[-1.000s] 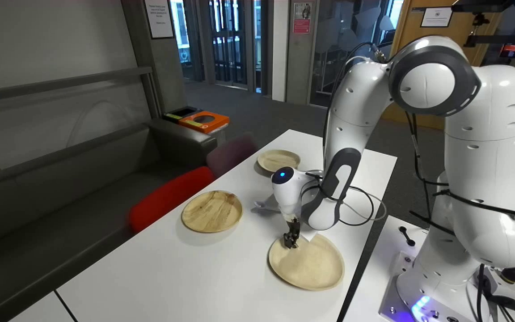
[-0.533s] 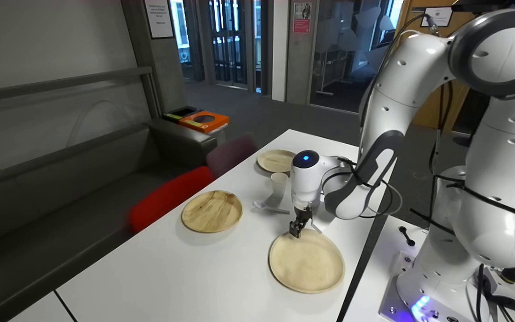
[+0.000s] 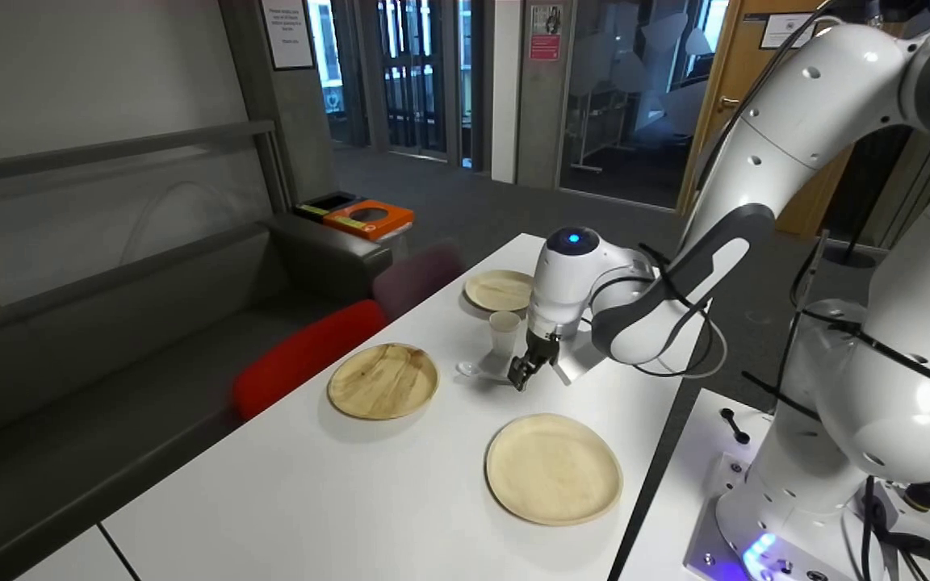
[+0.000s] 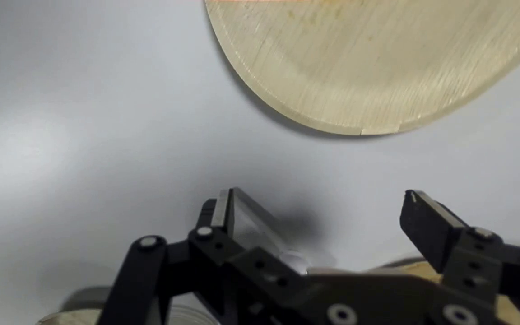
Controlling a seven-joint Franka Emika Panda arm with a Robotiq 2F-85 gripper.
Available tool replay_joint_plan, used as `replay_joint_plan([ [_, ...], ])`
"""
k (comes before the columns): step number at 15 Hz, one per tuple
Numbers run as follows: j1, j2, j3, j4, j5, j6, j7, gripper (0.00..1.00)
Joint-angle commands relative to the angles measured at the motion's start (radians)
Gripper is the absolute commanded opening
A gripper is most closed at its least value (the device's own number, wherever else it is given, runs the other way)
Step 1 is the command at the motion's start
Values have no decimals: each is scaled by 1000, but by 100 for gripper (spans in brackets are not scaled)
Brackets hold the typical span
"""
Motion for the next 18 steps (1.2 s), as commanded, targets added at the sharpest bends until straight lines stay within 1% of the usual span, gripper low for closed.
replay_joint_plan([
  [1,34,-161,-85,0,167,-62,-49,100],
  [2,38,-212,-114,5,230,-109,-75,100],
  [3,-137,-276,43,-32,353,-153,-137,100],
  [4,-168,-299,51,-3,430,-229,-165,100],
  [6,-265,-328,97,52,544,-370,-183,100],
  [8,-353,-344,139,108,616,-496,-153,100],
  [10,-425,-335,169,163,659,-598,-107,100],
  [11,-454,-317,180,193,673,-641,-82,100],
  [13,-501,-282,215,220,676,-665,7,100],
  [14,-521,-263,234,225,665,-654,62,100],
  [15,-540,-238,256,202,628,-583,104,100],
  [16,-516,-297,228,182,655,-617,24,100],
  [18,-528,-260,246,182,646,-593,70,100],
])
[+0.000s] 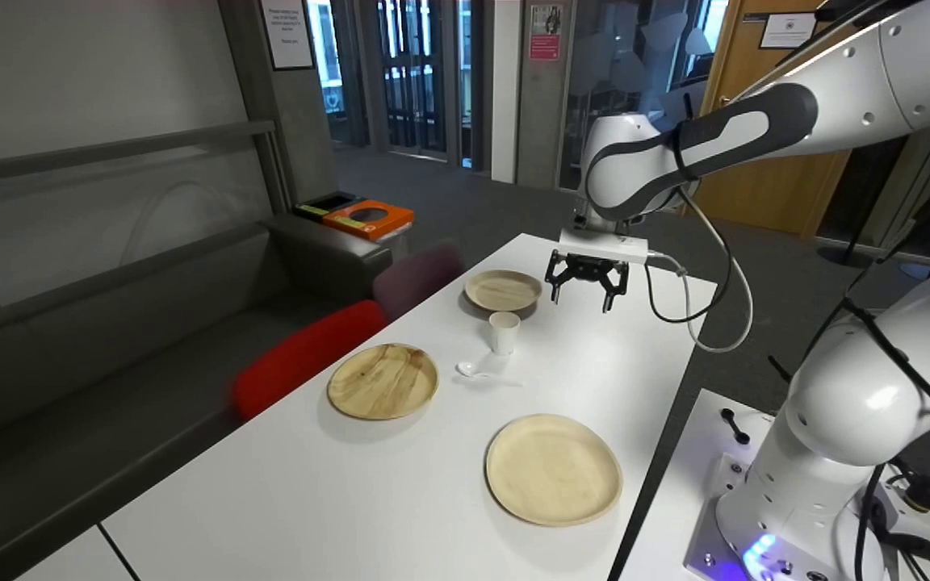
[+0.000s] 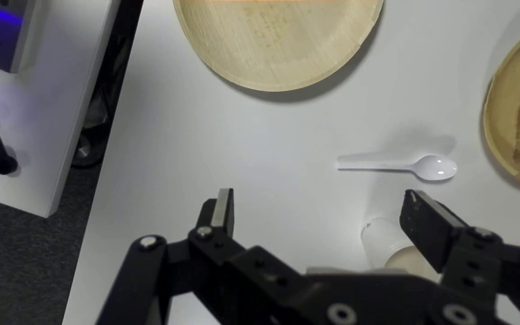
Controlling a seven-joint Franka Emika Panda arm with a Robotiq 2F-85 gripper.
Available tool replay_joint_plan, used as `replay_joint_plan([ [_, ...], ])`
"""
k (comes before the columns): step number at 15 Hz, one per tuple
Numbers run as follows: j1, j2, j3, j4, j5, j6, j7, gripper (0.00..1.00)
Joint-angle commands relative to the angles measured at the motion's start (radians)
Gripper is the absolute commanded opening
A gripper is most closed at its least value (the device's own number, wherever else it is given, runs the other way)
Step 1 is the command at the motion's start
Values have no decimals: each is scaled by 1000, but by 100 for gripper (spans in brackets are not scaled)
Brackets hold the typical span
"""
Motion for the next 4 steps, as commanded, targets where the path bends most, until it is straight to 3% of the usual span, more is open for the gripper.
replay_joint_plan([
  [1,-12,13,13,2,4,3,3,100],
  [4,-11,25,13,6,3,5,6,100],
])
